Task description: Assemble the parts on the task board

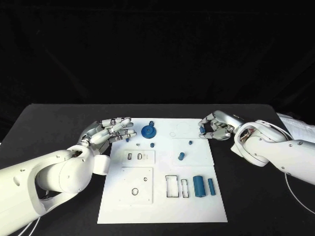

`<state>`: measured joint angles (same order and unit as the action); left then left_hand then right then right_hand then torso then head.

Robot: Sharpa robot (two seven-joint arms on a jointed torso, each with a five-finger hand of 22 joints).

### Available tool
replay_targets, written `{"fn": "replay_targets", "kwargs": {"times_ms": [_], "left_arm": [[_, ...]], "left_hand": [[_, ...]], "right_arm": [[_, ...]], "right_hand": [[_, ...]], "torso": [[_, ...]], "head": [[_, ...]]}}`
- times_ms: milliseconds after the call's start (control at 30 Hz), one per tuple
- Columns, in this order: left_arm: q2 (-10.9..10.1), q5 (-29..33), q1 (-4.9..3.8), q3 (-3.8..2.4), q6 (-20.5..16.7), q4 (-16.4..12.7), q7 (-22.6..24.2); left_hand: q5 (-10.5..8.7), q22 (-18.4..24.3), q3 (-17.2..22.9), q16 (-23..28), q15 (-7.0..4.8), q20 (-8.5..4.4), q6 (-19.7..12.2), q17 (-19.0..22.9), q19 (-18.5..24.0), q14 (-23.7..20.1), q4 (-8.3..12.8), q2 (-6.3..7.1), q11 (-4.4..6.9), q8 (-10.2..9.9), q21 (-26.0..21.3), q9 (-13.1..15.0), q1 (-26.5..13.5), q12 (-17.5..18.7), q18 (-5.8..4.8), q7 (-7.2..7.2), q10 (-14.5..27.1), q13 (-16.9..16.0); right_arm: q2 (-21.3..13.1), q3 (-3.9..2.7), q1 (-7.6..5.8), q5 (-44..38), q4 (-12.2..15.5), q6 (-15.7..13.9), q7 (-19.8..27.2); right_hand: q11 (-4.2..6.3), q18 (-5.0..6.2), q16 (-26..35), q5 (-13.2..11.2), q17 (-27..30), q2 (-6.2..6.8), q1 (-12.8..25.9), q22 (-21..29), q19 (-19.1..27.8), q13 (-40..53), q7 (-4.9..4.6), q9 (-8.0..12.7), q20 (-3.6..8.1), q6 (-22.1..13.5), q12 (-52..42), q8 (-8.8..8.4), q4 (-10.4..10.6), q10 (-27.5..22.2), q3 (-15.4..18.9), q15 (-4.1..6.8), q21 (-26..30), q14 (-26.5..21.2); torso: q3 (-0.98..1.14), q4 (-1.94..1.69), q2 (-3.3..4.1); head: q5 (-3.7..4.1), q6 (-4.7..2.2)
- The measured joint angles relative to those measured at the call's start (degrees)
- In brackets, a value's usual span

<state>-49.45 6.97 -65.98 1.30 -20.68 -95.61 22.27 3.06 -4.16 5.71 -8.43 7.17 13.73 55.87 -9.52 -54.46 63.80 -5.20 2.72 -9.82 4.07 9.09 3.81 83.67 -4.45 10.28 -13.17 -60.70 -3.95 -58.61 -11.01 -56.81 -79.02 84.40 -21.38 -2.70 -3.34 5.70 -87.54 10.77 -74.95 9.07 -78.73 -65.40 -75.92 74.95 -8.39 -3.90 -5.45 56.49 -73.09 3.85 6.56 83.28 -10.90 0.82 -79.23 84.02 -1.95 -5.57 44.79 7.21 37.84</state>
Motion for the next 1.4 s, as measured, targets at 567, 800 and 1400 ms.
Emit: {"fn": "replay_targets", "kwargs": {"times_ms": [567,800,1400], "left_arm": [[0.06,0.0,0.04,0.03,-0.01,0.19,-0.09],[0.05,0.0,0.05,0.03,-0.01,0.23,-0.13],[0.03,0.0,0.05,0.03,-0.01,0.25,-0.17]], "left_hand": [[0.0,-0.01,0.0,0.0,0.0,0.0,0.0,0.01,0.0,0.0,0.0,0.0,0.0,0.0,0.0,0.0,0.0,0.0,0.0,0.0,0.0,0.0],[0.0,-0.01,0.0,0.0,0.0,0.0,0.0,0.02,0.0,0.0,0.0,0.0,0.0,0.0,0.0,0.0,0.0,0.0,0.0,0.0,0.0,0.0],[0.0,-0.01,-0.01,0.0,0.0,0.0,0.0,-0.03,0.0,0.0,0.32,0.0,0.0,0.01,0.0,0.0,0.0,0.0,0.0,0.0,0.0,0.0]], "right_arm": [[0.08,0.0,0.21,0.14,-0.2,0.31,0.65],[0.13,-0.01,0.23,0.18,-0.23,-0.74,1.14],[-0.81,-0.02,0.25,0.89,1.0,-4.87,3.97]], "right_hand": [[0.0,0.0,0.0,0.32,0.01,-0.31,-0.31,-0.35,0.0,-0.01,0.2,-0.06,0.0,0.2,0.0,0.0,0.16,0.0,0.16,0.0,0.0,0.0],[0.0,0.0,0.0,0.53,0.02,-1.19,-1.19,-0.85,0.0,-0.01,0.2,-0.06,0.0,0.2,-0.32,0.0,-0.1,0.0,-0.1,0.0,0.0,0.0],[0.14,0.0,0.0,0.53,0.03,-2.2,-3.0,-0.09,0.13,0.24,0.13,-0.11,0.13,1.36,-0.17,0.0,-1.7,-0.14,-1.39,0.0,0.22,0.0]], "torso": [[0.06,-0.07,0.03],[0.03,-0.08,0.0],[0.1,0.02,-0.01]], "head": [[0.34,0.14],[0.42,0.09],[0.8,-0.22]]}}
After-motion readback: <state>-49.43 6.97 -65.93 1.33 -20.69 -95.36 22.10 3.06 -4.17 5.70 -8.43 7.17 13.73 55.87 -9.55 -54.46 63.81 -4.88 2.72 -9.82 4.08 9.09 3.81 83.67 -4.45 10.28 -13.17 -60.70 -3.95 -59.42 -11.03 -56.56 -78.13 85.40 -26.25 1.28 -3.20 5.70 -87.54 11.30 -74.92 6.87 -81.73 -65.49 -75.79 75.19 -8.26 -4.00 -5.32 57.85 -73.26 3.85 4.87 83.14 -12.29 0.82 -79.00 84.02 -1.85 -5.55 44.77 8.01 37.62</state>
